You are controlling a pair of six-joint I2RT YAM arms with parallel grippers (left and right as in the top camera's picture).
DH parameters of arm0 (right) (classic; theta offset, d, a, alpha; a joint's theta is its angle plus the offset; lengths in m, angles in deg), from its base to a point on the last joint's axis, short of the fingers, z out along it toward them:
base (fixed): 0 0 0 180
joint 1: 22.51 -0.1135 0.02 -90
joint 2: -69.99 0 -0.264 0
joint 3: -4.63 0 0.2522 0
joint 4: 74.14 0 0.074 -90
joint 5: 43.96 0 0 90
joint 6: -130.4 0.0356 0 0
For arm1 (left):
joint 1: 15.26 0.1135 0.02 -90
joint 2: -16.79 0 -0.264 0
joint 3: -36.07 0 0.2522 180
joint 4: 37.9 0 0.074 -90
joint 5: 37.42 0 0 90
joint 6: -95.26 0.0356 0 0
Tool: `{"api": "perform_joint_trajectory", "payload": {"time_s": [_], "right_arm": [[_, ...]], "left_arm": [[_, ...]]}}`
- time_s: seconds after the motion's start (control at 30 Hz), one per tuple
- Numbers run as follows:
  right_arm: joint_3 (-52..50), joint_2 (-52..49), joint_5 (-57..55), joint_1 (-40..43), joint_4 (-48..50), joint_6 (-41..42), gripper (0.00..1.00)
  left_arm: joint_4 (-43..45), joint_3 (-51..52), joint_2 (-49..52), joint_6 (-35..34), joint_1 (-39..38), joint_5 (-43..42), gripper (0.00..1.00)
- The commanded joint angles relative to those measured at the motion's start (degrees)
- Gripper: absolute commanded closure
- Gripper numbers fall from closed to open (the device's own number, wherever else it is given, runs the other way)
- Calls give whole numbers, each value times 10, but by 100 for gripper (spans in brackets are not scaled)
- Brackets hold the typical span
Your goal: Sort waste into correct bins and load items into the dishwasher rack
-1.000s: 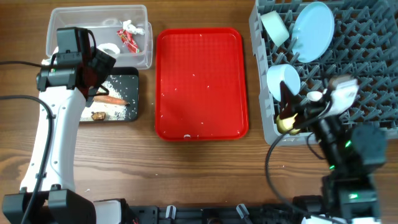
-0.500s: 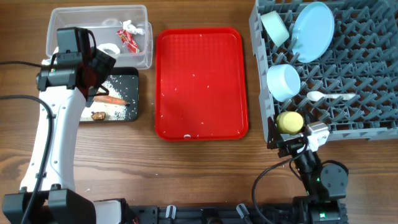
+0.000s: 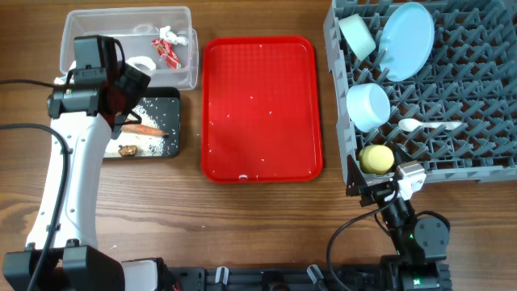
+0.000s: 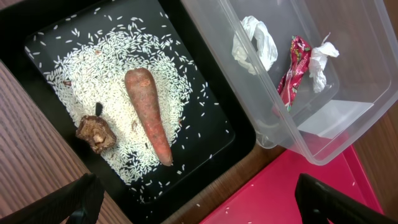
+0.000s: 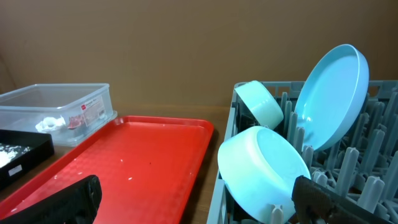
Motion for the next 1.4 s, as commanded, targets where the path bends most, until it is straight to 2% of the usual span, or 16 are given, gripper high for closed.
{"api": "perform_joint_trajectory", "payload": {"time_s": [0.0, 0.6, 0.73, 0.8, 0.87, 0.93, 1.0, 1.17, 1.37], "right_arm": [[-2, 5, -1, -3, 2, 6, 0], [-2, 5, -1, -3, 2, 6, 0], [-2, 5, -1, -3, 2, 6, 0], [-2, 5, -1, -3, 2, 6, 0], [-2, 5, -1, -3, 2, 6, 0], [-2, 5, -1, -3, 2, 6, 0], [-2, 5, -1, -3, 2, 6, 0], [-2, 5, -1, -3, 2, 6, 0], [-2, 5, -1, -3, 2, 6, 0]], "left_arm": [[1, 2, -2, 12, -2, 1, 0], [-3, 2, -20, 12, -2, 19, 0], [30, 31, -106, 79, -4, 4, 0], [102, 85, -169, 140, -4, -30, 0], [224, 184, -258, 230, -4, -94, 0], [317, 274, -328, 283, -4, -134, 0], [414, 388, -412, 285, -4, -143, 0], [552, 589, -556, 282, -6, -141, 0], [575, 689, -691, 282, -6, -110, 0]]}}
